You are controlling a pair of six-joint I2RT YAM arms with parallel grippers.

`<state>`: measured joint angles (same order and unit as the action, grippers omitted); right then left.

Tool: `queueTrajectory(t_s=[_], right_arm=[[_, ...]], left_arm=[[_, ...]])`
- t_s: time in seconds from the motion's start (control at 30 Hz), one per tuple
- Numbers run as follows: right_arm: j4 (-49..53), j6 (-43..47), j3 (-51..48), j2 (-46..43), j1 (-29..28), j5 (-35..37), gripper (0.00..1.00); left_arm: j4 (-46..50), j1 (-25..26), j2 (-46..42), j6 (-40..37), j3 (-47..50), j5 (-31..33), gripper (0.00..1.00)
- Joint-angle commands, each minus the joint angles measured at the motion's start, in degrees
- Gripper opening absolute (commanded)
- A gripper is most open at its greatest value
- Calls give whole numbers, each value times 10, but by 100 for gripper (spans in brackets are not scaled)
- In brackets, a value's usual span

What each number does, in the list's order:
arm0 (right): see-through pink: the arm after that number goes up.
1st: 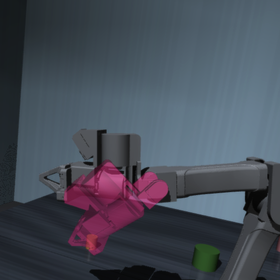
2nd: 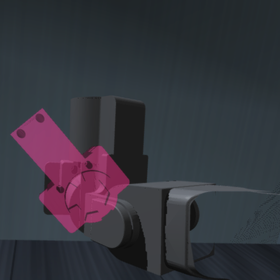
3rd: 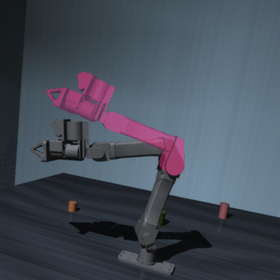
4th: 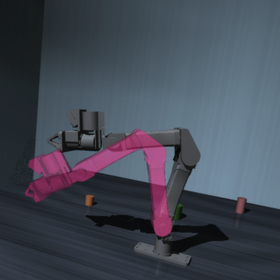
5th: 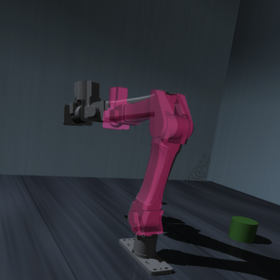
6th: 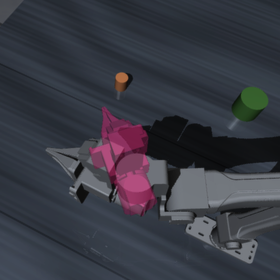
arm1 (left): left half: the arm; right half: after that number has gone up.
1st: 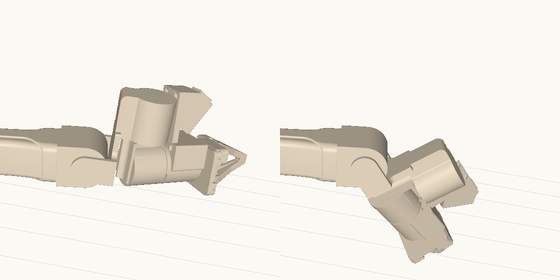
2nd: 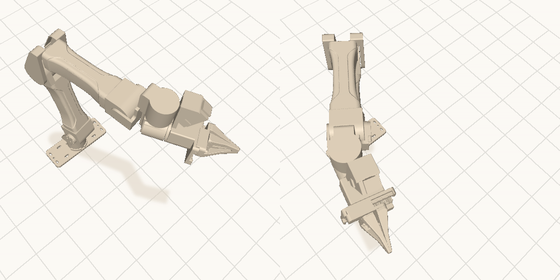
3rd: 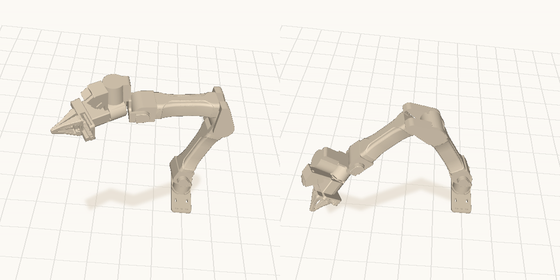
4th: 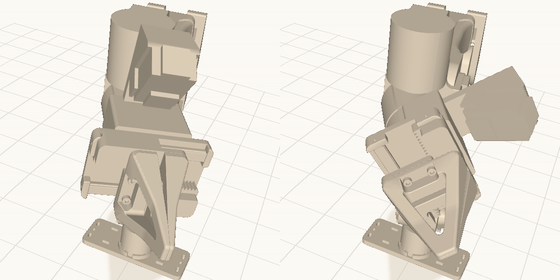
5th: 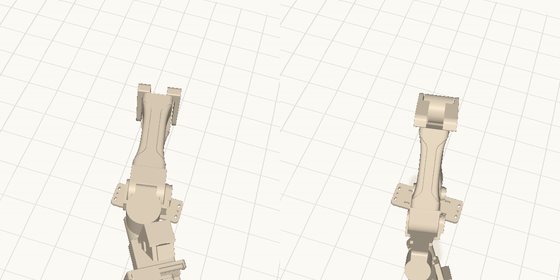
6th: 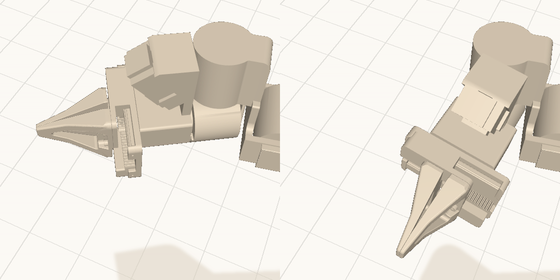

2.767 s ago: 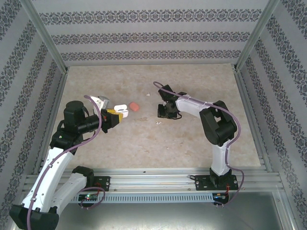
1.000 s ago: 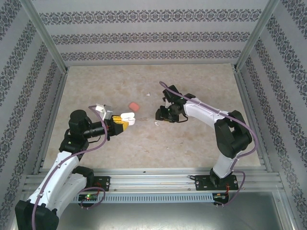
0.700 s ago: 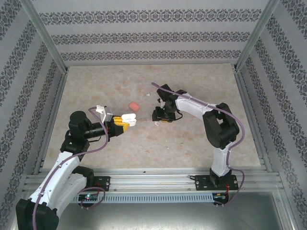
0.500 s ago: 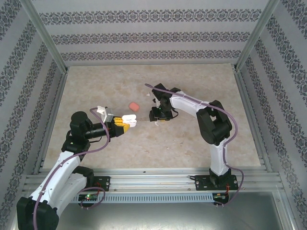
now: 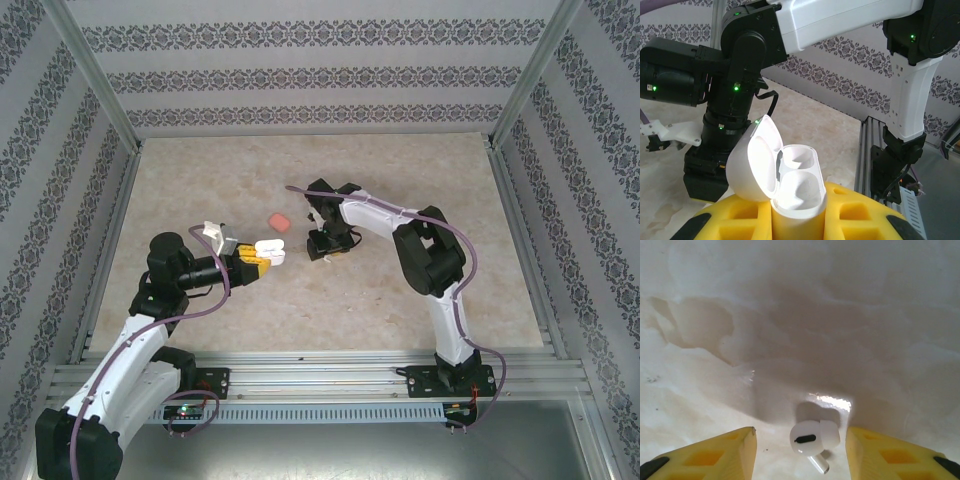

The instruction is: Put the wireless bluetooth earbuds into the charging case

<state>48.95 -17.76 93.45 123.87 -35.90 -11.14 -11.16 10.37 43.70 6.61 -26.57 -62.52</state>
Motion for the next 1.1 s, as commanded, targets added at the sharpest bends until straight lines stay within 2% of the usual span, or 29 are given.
queueTrajectory(t_s=[0.0, 0.43, 0.57, 0.8, 1.07], right_arm=[[23, 16, 17, 15, -6, 19, 49], [35, 3, 26, 16, -8, 25, 29], [24, -15, 13, -8, -6, 23, 27], [-33, -67, -38, -93, 3, 18, 26], [-125, -136, -101, -256, -8, 59, 26]], left_arm=[[-7, -5, 2, -19, -1, -5, 0], [-1, -5, 8, -22, -1, 0, 0], [-7, -5, 12, -22, 4, 3, 0], [-57, -5, 15, -8, 23, 15, 0], [-159, -5, 61, 24, 20, 39, 0]])
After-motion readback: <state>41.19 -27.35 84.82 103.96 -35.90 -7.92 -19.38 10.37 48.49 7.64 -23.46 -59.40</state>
